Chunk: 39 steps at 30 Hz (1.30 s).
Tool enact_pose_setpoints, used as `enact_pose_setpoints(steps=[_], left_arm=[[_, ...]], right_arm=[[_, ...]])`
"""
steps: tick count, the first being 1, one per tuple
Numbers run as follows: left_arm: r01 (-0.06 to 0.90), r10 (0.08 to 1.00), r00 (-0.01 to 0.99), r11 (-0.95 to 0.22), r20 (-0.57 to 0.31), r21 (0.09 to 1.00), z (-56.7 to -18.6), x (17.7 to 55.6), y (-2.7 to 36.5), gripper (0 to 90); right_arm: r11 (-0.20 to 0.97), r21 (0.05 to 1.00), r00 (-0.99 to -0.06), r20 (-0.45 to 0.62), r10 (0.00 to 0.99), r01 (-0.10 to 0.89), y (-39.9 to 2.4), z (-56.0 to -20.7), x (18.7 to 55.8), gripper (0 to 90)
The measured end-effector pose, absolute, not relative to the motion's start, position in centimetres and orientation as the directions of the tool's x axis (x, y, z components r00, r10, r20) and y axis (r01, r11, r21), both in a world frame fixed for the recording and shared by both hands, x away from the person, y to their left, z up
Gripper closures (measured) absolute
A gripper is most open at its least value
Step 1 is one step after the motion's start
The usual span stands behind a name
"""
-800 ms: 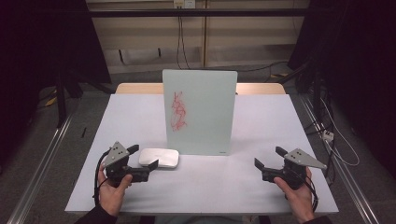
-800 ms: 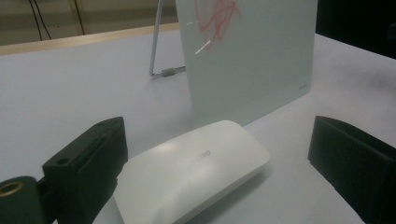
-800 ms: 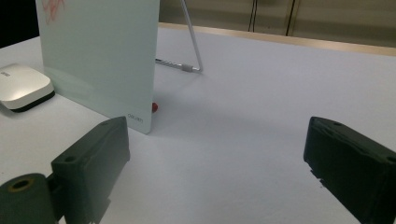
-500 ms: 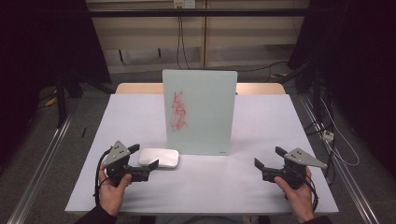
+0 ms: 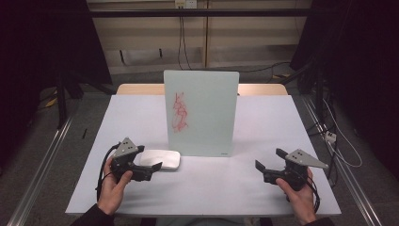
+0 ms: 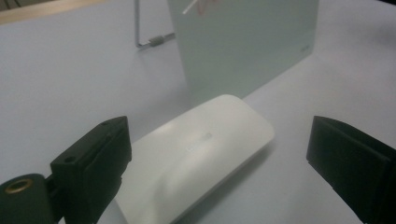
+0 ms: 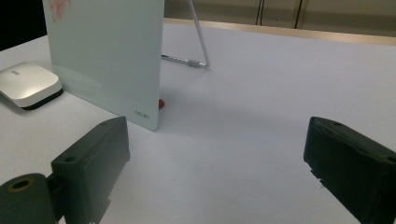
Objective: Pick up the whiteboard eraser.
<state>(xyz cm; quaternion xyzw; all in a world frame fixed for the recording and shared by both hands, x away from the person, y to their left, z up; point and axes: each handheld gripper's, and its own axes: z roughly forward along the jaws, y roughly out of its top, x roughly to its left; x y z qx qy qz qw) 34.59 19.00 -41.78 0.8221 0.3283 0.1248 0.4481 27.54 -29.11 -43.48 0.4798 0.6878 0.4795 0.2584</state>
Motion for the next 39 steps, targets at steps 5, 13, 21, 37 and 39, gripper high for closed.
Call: enact_pose_setpoints(steps=[5, 13, 21, 37, 39], left_arm=[[0.431, 0.623, 0.777, -0.428, -0.086, 0.794, -41.8, 34.9, 19.0, 7.2], [0.426, 0.552, 0.827, -0.495, -0.104, 0.757, -40.8, 36.5, 19.2, 7.2], [0.381, 0.500, 0.865, -0.620, -0.028, 0.685, -40.8, 38.8, 18.8, 8.5], [0.280, 0.359, 0.933, -0.752, 0.015, 0.596, -42.4, 40.2, 16.5, 10.2], [0.251, 0.325, 0.945, -0.778, 0.027, 0.577, -42.5, 40.2, 16.2, 11.1]], right_arm=[[0.084, 0.906, -0.409, 0.103, 0.907, 0.415, -29.1, -43.5, 27.6, 7.0], [0.082, 0.899, -0.407, 0.112, 0.907, 0.429, -29.1, -43.6, 27.7, 7.2], [0.087, 0.903, -0.414, 0.106, 0.904, 0.422, -28.9, -43.5, 27.7, 7.3], [0.085, 0.900, -0.418, 0.113, 0.901, 0.428, -28.8, -43.5, 27.6, 7.2], [0.086, 0.900, -0.421, 0.114, 0.900, 0.428, -28.8, -43.6, 27.7, 7.2]])
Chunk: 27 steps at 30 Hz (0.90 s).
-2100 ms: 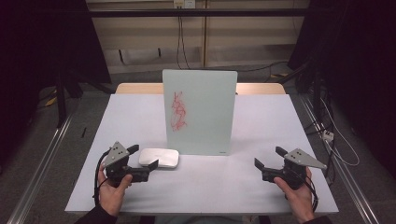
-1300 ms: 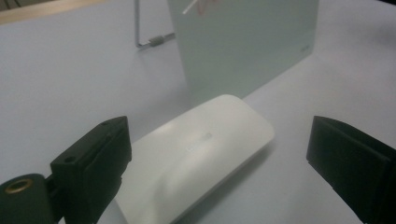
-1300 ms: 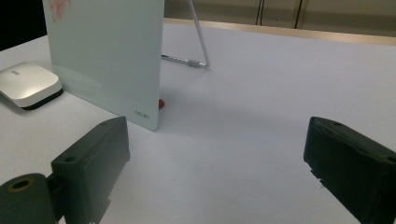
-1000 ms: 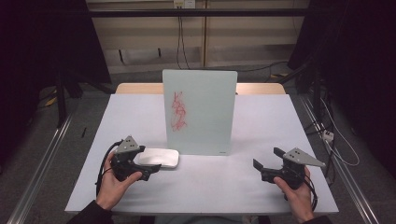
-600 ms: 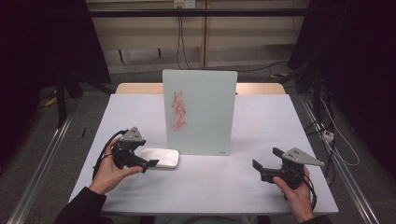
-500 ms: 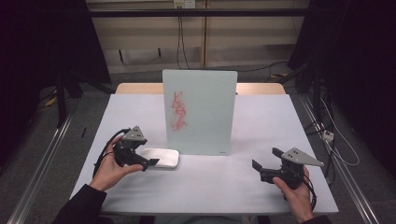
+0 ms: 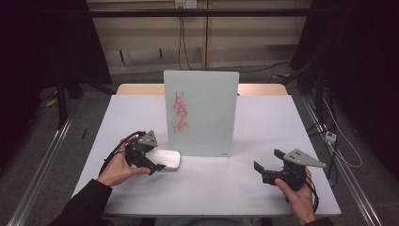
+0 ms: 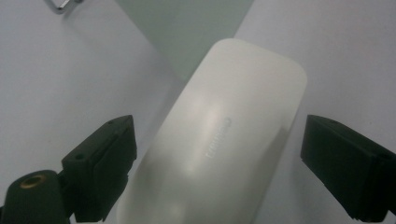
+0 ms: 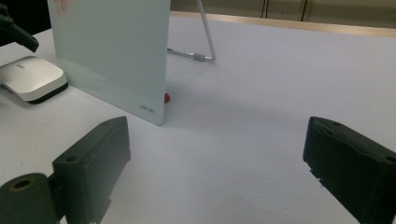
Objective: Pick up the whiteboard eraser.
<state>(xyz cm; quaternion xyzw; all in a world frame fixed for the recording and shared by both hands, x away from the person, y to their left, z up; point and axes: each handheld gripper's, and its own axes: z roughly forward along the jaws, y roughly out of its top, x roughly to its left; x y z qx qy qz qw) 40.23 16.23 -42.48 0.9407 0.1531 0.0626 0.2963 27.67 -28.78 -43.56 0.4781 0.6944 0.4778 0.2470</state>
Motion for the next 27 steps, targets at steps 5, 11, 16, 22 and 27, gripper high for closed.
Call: enact_pose_setpoints(steps=[5, 11, 16, 22, 27], left_arm=[[0.201, 0.261, 0.965, -0.820, 0.037, 0.536, -42.9, 40.6, 15.8, 11.7], [0.158, 0.213, 0.976, -0.851, 0.055, 0.500, -43.3, 40.9, 15.5, 16.1], [0.122, 0.168, 0.984, -0.864, 0.052, 0.489, -43.2, 41.2, 14.8, 20.0], [0.104, 0.148, 0.987, -0.887, 0.065, 0.450, -43.9, 41.3, 14.2, 19.9], [0.098, 0.138, 0.989, -0.889, 0.058, 0.446, -43.7, 41.4, 14.4, 22.2]], right_arm=[[0.089, 0.899, -0.423, 0.112, 0.899, 0.428, -28.7, -43.6, 27.7, 7.0], [0.086, 0.897, -0.418, 0.116, 0.901, 0.433, -28.8, -43.6, 27.7, 6.9], [0.076, 0.895, -0.420, 0.130, 0.898, 0.439, -28.8, -43.6, 27.8, 6.9], [0.073, 0.895, -0.419, 0.133, 0.898, 0.440, -28.9, -43.6, 27.7, 6.9], [0.073, 0.893, -0.419, 0.135, 0.898, 0.444, -28.8, -43.7, 27.8, 6.8]])
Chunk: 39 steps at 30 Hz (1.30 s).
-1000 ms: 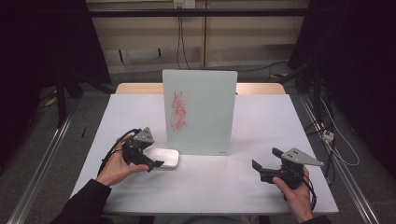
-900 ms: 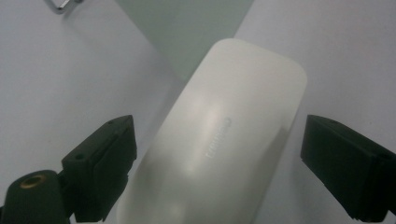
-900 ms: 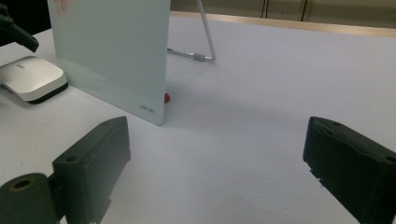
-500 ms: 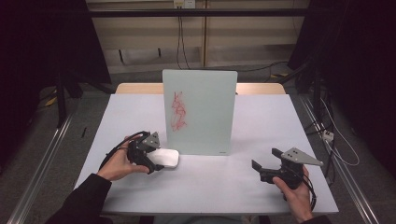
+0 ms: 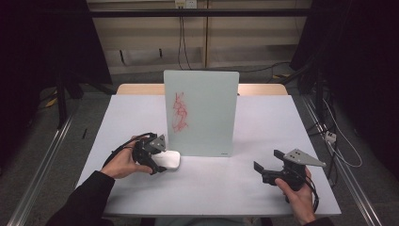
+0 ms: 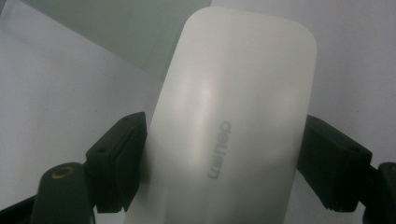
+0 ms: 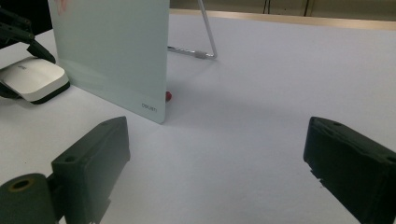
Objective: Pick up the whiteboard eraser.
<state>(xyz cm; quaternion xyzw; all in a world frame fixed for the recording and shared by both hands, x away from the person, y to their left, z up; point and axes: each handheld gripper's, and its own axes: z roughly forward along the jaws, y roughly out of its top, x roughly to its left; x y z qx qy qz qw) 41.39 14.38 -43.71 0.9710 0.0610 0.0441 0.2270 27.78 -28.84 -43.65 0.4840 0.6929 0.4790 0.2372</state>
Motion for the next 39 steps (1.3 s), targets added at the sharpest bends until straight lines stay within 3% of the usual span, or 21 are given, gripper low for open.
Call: enact_pose_setpoints(steps=[21, 39], left_arm=[[0.165, 0.177, 0.984, -0.883, -0.012, 0.439, -42.9, 40.9, 14.5, 30.6], [0.217, 0.259, 0.966, -0.788, -0.010, 0.577, -41.4, 39.5, 15.4, 30.8]], right_arm=[[0.071, 0.891, -0.418, 0.139, 0.898, 0.448, -28.9, -43.7, 27.8, 6.8], [0.069, 0.891, -0.415, 0.140, 0.899, 0.449, -28.9, -43.7, 27.8, 6.8]])
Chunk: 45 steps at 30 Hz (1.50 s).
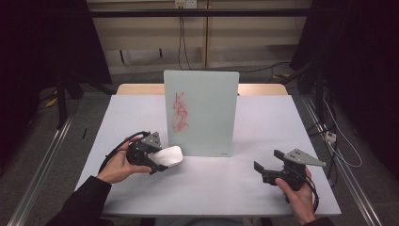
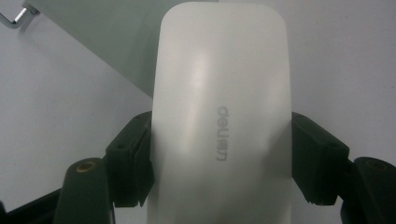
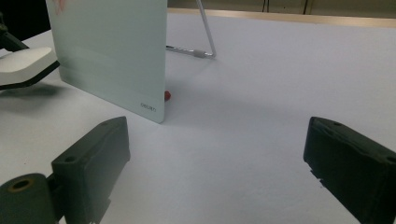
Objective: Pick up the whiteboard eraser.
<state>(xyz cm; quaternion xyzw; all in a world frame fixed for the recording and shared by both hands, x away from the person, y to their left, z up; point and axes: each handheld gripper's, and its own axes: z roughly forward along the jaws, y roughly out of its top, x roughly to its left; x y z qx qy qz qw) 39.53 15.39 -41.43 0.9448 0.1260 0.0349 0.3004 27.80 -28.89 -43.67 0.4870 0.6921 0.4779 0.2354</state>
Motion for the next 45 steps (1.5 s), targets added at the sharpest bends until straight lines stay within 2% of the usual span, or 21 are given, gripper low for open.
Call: enact_pose_setpoints(steps=[8, 19, 21, 27, 45], left_arm=[[0.254, 0.368, 0.930, -0.683, 0.022, 0.684, -40.4, 38.6, 15.9, 30.9], [0.265, 0.452, 0.891, -0.595, 0.043, 0.759, -39.5, 37.5, 16.3, 30.9], [0.284, 0.461, 0.887, -0.585, 0.022, 0.760, -39.4, 37.5, 16.3, 30.9], [0.297, 0.533, 0.845, -0.533, 0.041, 0.792, -38.9, 36.9, 16.3, 30.9], [0.222, 0.621, 0.781, -0.378, 0.069, 0.899, -35.5, 37.4, 16.2, 31.0]], right_arm=[[0.069, 0.891, -0.415, 0.139, 0.899, 0.449, -28.9, -43.6, 27.8, 6.9], [0.067, 0.891, -0.413, 0.141, 0.900, 0.449, -28.9, -43.6, 27.8, 6.9], [0.062, 0.891, -0.415, 0.147, 0.898, 0.450, -28.9, -43.6, 27.7, 6.9], [0.058, 0.890, -0.412, 0.151, 0.899, 0.451, -29.0, -43.6, 27.7, 6.9], [0.060, 0.890, -0.412, 0.148, 0.899, 0.452, -29.0, -43.7, 27.7, 6.2]])
